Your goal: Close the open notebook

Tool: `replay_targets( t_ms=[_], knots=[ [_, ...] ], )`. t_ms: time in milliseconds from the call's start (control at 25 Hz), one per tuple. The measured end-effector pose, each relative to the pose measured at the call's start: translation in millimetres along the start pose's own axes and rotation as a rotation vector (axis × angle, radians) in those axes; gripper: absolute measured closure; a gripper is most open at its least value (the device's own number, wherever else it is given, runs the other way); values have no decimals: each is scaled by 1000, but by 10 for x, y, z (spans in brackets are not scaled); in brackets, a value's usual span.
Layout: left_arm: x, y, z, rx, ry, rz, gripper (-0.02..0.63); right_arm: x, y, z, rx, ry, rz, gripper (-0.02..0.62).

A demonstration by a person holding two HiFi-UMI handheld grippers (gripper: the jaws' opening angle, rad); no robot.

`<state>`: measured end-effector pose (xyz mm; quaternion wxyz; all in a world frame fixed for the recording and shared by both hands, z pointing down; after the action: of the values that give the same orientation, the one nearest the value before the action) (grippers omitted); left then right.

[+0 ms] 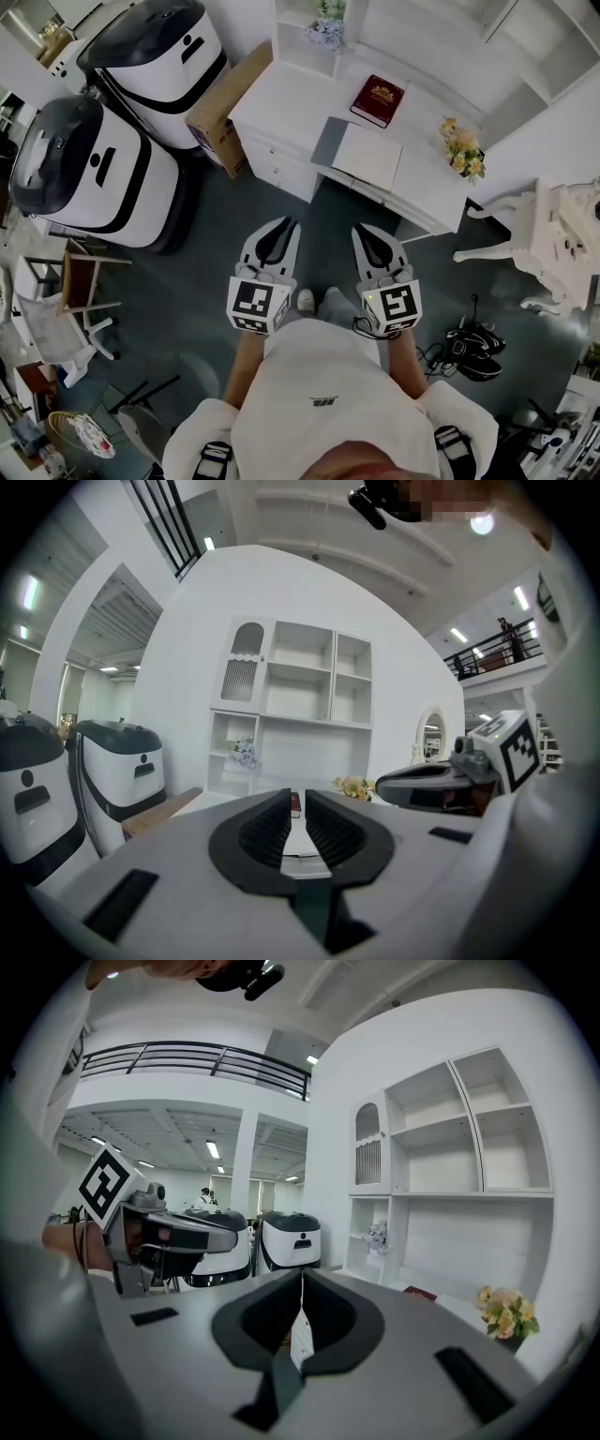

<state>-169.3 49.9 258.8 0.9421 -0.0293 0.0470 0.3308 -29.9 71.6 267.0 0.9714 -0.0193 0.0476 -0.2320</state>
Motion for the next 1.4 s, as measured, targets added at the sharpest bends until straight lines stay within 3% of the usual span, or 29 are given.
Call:
replay_targets(
  t_ms=[560, 1400],
  knots=[
    [-189, -562, 221, -30, 26, 15, 606, 389, -384, 217, -26, -11, 12, 598],
    [-634, -1671, 728, -104, 81, -15, 606, 1163, -1283, 749, -103, -60, -36, 598]
  ],
)
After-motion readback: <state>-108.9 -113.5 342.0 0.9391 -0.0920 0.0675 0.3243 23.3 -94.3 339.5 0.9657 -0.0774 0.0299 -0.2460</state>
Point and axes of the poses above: the fingertips, and each gripper's own axes: y backward along the fingers, x to its right, z out of its underside, the point moved 3 cm from there along y, backward along the fingers, and after that the axes turned 11 degrees about x, right-handed, at the moved point
